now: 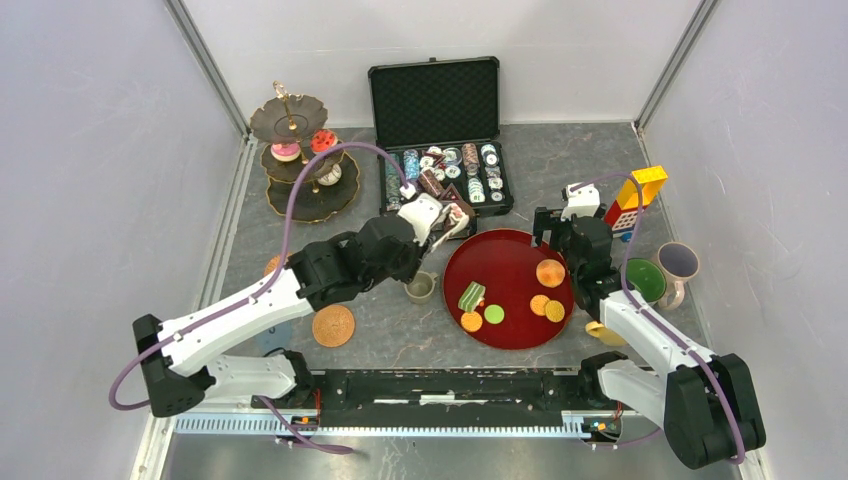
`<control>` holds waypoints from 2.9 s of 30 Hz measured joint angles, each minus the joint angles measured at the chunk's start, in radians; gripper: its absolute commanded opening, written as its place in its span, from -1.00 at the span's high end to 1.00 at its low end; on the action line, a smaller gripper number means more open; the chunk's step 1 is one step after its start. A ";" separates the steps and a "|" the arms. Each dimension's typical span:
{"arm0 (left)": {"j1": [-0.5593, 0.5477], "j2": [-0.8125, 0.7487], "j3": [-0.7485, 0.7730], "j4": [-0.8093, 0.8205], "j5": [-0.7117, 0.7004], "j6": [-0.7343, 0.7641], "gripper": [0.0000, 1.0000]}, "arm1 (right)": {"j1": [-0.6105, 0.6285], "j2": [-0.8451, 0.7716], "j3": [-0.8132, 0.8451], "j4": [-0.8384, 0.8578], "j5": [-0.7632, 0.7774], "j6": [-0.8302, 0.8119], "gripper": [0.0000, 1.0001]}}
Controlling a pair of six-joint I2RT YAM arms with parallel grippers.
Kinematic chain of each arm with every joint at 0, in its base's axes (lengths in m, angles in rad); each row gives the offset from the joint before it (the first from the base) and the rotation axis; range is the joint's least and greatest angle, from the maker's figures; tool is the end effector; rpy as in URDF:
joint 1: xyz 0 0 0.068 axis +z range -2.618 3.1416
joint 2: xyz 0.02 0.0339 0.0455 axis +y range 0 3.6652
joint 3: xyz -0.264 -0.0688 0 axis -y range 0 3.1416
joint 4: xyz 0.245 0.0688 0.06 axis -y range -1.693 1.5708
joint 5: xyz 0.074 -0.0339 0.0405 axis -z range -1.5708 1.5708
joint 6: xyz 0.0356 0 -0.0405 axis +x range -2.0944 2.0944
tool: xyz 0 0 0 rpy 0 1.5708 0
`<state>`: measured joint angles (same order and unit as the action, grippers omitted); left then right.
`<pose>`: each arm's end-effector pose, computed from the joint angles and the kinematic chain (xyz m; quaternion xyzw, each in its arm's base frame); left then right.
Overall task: Serve the afternoon tea
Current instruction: Pick up the desert from the tray, then place the desert on the desert table.
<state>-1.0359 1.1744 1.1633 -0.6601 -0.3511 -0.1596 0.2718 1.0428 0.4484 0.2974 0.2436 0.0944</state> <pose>0.1369 -0.2070 0.3475 0.3074 0.8352 -0.1109 0.4424 0.2213 0.0528 0.2223 0.0013 0.8013 0.0114 0.5982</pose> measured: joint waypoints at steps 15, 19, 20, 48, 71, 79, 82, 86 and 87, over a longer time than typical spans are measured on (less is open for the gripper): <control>0.148 -0.097 -0.072 -0.073 -0.196 -0.094 0.95 | 0.000 0.000 0.000 0.000 -0.001 0.006 -0.96; 0.223 -0.114 -0.097 -0.077 -0.216 -0.105 0.95 | 0.000 0.002 0.000 0.000 -0.003 0.006 -0.96; 0.241 -0.115 -0.105 -0.077 -0.221 -0.105 0.95 | 0.000 0.003 0.000 0.000 -0.003 0.006 -0.96; 0.592 0.077 -0.183 0.154 -0.227 -0.097 0.95 | 0.000 0.016 0.000 0.000 -0.004 0.006 -0.96; 0.636 0.180 -0.156 0.147 -0.212 -0.146 0.55 | 0.000 0.021 0.000 0.000 -0.008 0.007 -0.96; 0.636 0.088 -0.141 0.055 -0.086 -0.160 0.56 | 0.000 0.023 0.000 0.001 -0.012 0.008 -0.96; 0.636 0.023 -0.139 0.021 -0.010 -0.163 0.56 | 0.000 0.024 0.000 0.000 -0.013 0.010 -0.96; 0.635 -0.039 -0.103 -0.029 0.114 -0.162 0.56 | 0.000 0.024 0.000 0.000 -0.015 0.010 -0.96; 0.635 -0.052 -0.089 -0.040 0.155 -0.161 0.55 | 0.000 0.024 0.000 0.000 -0.016 0.010 -0.96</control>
<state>-0.4007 1.1225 1.0744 -0.7002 -0.1963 -0.3210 0.2718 1.0672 0.4484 0.2977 0.2279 0.1043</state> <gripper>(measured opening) 0.476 0.981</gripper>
